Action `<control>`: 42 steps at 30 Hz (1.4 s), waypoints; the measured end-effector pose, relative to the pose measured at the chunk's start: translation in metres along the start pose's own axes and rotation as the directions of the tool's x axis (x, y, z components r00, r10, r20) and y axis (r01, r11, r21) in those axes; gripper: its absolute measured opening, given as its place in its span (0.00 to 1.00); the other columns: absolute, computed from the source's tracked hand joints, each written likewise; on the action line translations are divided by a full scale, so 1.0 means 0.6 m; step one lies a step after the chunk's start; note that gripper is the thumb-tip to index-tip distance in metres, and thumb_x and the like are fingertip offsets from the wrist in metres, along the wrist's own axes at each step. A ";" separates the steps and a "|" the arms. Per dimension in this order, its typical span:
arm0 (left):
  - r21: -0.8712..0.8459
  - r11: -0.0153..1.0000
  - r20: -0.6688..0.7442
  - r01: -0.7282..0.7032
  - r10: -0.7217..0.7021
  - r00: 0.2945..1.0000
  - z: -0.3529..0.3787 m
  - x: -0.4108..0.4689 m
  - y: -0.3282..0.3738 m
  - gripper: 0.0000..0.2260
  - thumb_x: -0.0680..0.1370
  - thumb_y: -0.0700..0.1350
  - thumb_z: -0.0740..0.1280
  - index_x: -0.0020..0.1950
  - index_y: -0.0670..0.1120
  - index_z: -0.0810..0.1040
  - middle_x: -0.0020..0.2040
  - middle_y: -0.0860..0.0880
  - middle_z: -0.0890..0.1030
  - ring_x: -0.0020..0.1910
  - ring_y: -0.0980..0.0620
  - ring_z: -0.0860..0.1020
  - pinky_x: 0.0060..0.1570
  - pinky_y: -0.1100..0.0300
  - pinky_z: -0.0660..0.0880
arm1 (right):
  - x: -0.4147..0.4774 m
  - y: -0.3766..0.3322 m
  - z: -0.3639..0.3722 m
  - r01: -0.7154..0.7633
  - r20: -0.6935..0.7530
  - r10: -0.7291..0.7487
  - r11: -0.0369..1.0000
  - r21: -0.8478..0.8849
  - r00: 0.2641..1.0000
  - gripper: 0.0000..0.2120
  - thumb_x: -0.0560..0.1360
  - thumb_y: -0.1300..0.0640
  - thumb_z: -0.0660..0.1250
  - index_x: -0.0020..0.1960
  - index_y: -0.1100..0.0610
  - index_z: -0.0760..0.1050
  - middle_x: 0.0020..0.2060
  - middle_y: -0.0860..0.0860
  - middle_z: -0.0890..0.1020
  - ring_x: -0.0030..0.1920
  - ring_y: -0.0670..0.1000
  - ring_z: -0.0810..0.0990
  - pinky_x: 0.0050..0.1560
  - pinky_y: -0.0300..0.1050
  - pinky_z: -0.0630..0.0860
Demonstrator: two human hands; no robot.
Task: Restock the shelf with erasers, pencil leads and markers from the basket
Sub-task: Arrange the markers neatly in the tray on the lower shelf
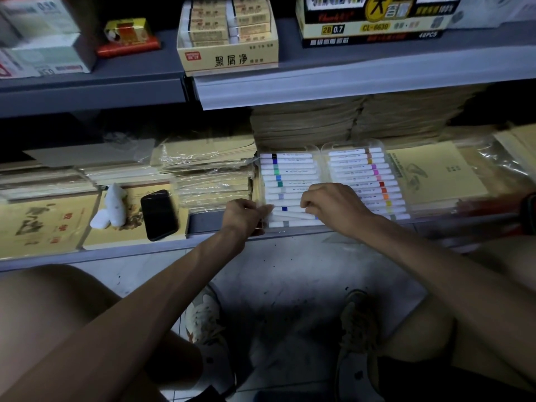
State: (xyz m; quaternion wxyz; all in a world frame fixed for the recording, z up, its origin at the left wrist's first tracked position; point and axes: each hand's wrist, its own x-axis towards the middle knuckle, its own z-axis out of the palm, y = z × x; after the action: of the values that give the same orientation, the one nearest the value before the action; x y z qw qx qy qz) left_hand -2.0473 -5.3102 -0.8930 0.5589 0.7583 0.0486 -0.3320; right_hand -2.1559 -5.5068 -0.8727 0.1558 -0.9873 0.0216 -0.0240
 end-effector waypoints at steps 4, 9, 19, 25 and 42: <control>0.020 1.000 -0.014 -0.009 0.009 1.000 0.003 0.000 -0.003 0.15 0.76 0.43 0.78 0.55 0.35 0.79 0.49 0.36 0.86 0.37 0.45 0.82 0.35 0.54 0.83 | 0.003 0.002 0.002 -0.063 -0.010 0.064 0.993 0.104 0.998 0.04 0.76 0.61 0.74 0.49 0.56 0.86 0.46 0.49 0.85 0.47 0.50 0.83 0.48 0.47 0.79; -0.008 1.000 -0.019 -0.007 0.007 1.000 0.006 -0.007 -0.002 0.14 0.76 0.43 0.78 0.55 0.39 0.77 0.46 0.38 0.85 0.34 0.47 0.81 0.30 0.58 0.81 | 0.002 0.000 0.001 -0.096 -0.018 0.100 0.981 0.171 0.995 0.05 0.76 0.62 0.74 0.50 0.56 0.87 0.45 0.49 0.86 0.46 0.48 0.82 0.49 0.42 0.77; -0.057 0.998 0.006 0.005 -0.005 1.000 -0.004 -0.024 0.005 0.13 0.76 0.42 0.77 0.56 0.40 0.78 0.45 0.42 0.84 0.34 0.49 0.81 0.29 0.61 0.81 | -0.014 -0.029 0.007 0.015 0.015 -0.016 0.997 0.069 1.000 0.09 0.80 0.52 0.69 0.55 0.53 0.85 0.49 0.47 0.82 0.48 0.48 0.80 0.46 0.49 0.79; -0.035 0.999 -0.003 0.021 -0.021 1.000 -0.005 -0.030 0.006 0.18 0.77 0.41 0.76 0.62 0.35 0.78 0.45 0.42 0.84 0.36 0.48 0.82 0.33 0.59 0.82 | -0.010 -0.035 0.006 0.032 0.029 -0.033 0.998 0.052 0.999 0.08 0.80 0.51 0.67 0.54 0.54 0.81 0.51 0.47 0.81 0.51 0.48 0.77 0.48 0.51 0.78; 0.129 0.972 -0.162 -0.199 0.218 0.962 -0.024 -0.027 0.015 0.06 0.80 0.45 0.71 0.52 0.43 0.80 0.41 0.48 0.83 0.36 0.52 0.79 0.32 0.62 0.74 | 0.013 -0.017 -0.111 -0.188 -0.181 0.485 0.616 0.765 0.855 0.10 0.73 0.66 0.73 0.45 0.54 0.75 0.37 0.51 0.83 0.34 0.47 0.82 0.33 0.40 0.78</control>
State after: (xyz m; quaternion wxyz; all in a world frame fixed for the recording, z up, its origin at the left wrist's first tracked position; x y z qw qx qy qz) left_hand -2.0495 -5.2964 -0.8743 0.5412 0.8154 -0.0015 -0.2056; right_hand -2.1511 -5.5176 -0.8060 0.5264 -0.7976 0.2281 -0.1862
